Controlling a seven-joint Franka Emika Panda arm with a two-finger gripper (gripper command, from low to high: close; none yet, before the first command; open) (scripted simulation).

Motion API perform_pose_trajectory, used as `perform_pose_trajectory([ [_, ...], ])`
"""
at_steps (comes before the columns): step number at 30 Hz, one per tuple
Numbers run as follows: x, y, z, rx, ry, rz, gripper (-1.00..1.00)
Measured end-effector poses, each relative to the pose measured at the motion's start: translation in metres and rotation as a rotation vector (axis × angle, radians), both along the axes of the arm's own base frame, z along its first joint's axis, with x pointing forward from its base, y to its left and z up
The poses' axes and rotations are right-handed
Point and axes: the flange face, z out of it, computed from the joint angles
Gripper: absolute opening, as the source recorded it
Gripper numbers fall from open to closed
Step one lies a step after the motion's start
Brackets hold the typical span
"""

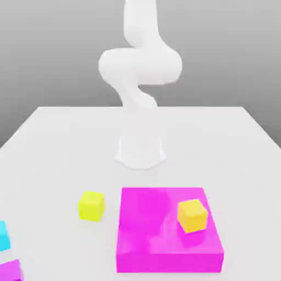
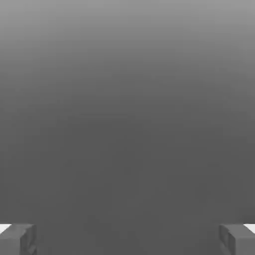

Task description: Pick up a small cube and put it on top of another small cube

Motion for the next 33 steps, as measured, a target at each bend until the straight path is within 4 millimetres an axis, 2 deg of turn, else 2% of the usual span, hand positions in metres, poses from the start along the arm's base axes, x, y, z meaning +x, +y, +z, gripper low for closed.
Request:
perform_pose_trajectory([
  [4,0.031,-0.031,-0.099,-0.017,0.145,-0.045,0.0],
  [7,0.036,-0.056,-0.174,-0.017,0.254,-0.076,0.0],
  [9,0.03,-0.071,-0.225,-0.01,0.328,-0.096,0.0],
  [12,0.01,-0.092,-0.3,0.01,0.444,-0.125,0.0],
  [18,-0.068,-0.117,-0.454,0.088,0.684,-0.176,0.0],
  [19,-0.075,-0.118,-0.471,0.094,0.702,-0.182,0.0],
  [24,-0.083,-0.119,-0.518,0.096,0.72,-0.184,0.0],
  [25,-0.084,-0.119,-0.525,0.098,0.72,-0.184,-1.0],
  [31,-0.085,-0.118,-0.528,0.099,0.72,-0.184,-1.0],
  [33,-0.084,-0.119,-0.521,0.098,0.72,-0.185,-1.0],
])
